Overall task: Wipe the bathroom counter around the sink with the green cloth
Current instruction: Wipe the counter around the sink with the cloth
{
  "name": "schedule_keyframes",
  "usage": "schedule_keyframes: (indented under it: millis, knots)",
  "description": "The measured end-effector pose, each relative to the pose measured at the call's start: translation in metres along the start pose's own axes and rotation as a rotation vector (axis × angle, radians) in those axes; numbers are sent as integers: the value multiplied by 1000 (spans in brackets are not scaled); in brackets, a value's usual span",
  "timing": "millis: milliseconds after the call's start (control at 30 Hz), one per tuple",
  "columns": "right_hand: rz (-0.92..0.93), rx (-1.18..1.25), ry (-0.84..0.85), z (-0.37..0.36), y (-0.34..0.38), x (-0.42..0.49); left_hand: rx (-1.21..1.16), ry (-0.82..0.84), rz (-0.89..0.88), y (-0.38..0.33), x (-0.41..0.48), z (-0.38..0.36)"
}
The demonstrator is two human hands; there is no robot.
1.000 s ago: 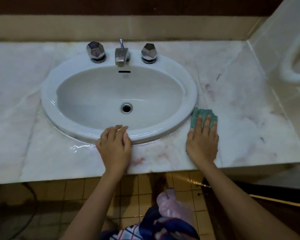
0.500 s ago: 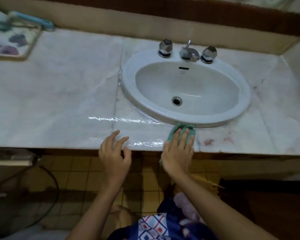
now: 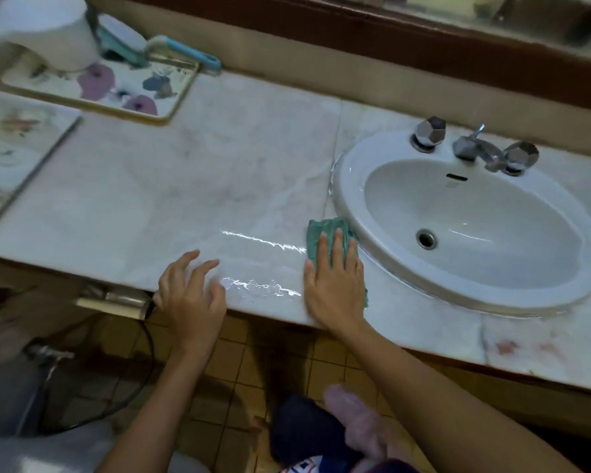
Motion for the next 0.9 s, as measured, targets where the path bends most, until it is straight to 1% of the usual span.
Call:
schedule_keyframes:
  millis: [67,167,333,467,600,667,733,833,900]
  knots:
    - [0,12,-1,4,12,27,3,-17,34,10,25,6]
    - [-2,16,-23,11,31,68,52,2,57,19,63,12]
    - [-47,-6,-46,25,54,142,166,103,91,41,116,8]
    - [-87,-20,-58,42,63,209,214,135,142,47,126,3]
    - [-118,-14,-55,64,81,278,208,121,150,46,128,1]
    - [-108,-16,-55,64,98,293,205,109,153,46,129,2]
    - [14,-55,-46,50,118,277,185,103,162,46,130,2]
    - [411,-133,24,13,138,189,166,95,164,47,130,3]
    - [653,-191,115,4,123,126,163,99,161,47,131,3]
Point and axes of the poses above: each hand's wrist, its own x-axis towards the middle knuckle, its own z-axis out of the back of the hand, y = z × x, the point moved 2 cm from there along x, towards the middle knuckle, and after that the axes turned 8 degrees about y, right-handed, at the moved point
